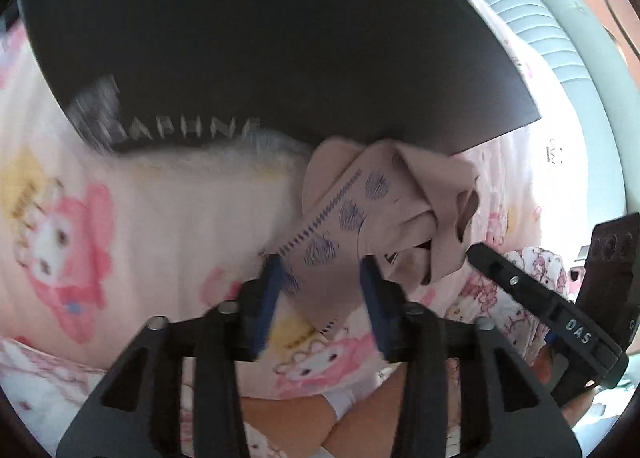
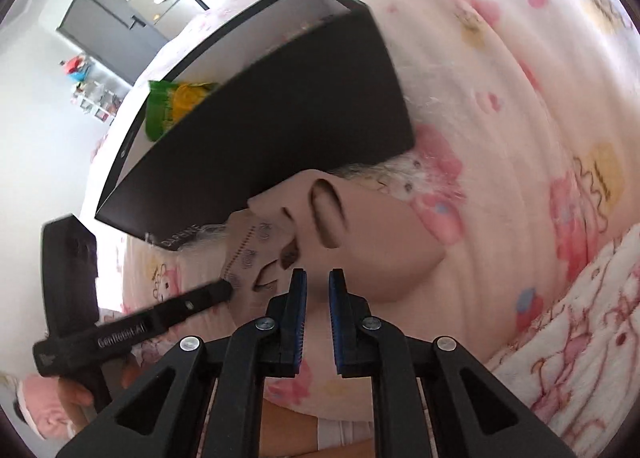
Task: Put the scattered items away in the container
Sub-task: 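Lift the beige cloth with both grippers up over the black box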
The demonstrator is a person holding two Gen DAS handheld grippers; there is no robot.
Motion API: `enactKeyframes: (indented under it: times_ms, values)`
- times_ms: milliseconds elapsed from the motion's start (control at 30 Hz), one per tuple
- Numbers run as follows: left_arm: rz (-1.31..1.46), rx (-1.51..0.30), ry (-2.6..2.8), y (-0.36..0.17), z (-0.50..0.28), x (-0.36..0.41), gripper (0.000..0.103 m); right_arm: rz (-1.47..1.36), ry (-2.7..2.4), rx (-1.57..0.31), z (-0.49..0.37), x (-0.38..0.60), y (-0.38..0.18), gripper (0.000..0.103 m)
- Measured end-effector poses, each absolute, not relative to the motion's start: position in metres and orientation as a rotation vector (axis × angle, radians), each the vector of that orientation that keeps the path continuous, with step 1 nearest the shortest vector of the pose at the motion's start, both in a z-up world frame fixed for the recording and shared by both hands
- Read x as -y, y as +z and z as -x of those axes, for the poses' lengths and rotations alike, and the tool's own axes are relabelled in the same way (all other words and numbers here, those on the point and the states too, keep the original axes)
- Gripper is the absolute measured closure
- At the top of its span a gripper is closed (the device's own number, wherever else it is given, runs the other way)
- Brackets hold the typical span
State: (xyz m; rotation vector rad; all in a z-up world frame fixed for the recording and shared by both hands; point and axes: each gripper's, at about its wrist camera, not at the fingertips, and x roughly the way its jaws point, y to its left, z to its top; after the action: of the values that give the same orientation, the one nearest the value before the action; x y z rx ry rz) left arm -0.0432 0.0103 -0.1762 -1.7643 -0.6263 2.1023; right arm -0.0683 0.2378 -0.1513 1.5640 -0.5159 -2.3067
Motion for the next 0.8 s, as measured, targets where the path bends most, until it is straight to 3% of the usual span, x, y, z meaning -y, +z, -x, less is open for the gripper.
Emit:
enactKeyframes:
  times_ms: [67,133,167,200,267,333,367,400,433,500,533,567,667,800]
  values:
    - [1.785,0.648,2.082,-0.182,0.042,-0.008,0.059,-1.528,-2.346,0.523,0.071,-0.241,-0.148,0.090]
    - [1.782,0.684,2.064,-0.184,0.042,-0.006,0.051,-1.479,-2.358,0.535,0.073,-0.241,-0.146,0.075]
    - [1.777,0.715,2.050,-0.186,0.042,-0.004,0.045,-1.470,-2.351,0.538,0.077,-0.239,-0.149,0.054]
    - [1.776,0.732,2.046,-0.187,0.041,-0.004,0.045,-1.502,-2.327,0.522,0.082,-0.234,-0.157,0.046]
    - [1.776,0.711,2.066,-0.186,0.039,-0.005,0.045,-1.568,-2.281,0.490,0.087,-0.229,-0.170,0.046]
    - [1.751,0.662,2.102,-0.182,0.036,-0.008,0.047,-1.611,-2.252,0.462,0.090,-0.226,-0.181,0.054]
    - [1.741,0.630,2.114,-0.180,0.034,-0.009,0.055,-1.603,-2.259,0.445,0.088,-0.224,-0.180,0.078]
    - [1.736,0.585,2.131,-0.179,0.032,-0.012,0.061,-1.589,-2.252,0.440,0.087,-0.223,-0.178,0.092]
    - [1.742,0.563,2.138,-0.178,0.048,-0.004,0.074,-1.560,-2.212,0.465,0.085,-0.222,-0.174,0.094]
    - [1.747,0.538,2.155,-0.178,0.045,-0.001,0.081,-1.526,-2.166,0.491,0.080,-0.220,-0.168,0.095]
    - [1.744,0.538,2.165,-0.175,0.049,-0.005,0.093,-1.511,-2.168,0.472,0.078,-0.219,-0.164,0.096]
    - [1.735,0.527,2.186,-0.170,0.051,-0.005,0.096,-1.499,-2.173,0.454,0.075,-0.217,-0.160,0.096]
    - [1.689,0.522,2.270,-0.159,0.044,0.009,0.102,-1.459,-2.193,0.459,0.071,-0.220,-0.149,0.097]
    - [1.659,0.548,2.347,-0.149,0.029,0.033,0.102,-1.487,-2.306,0.367,0.072,-0.230,-0.142,0.097]
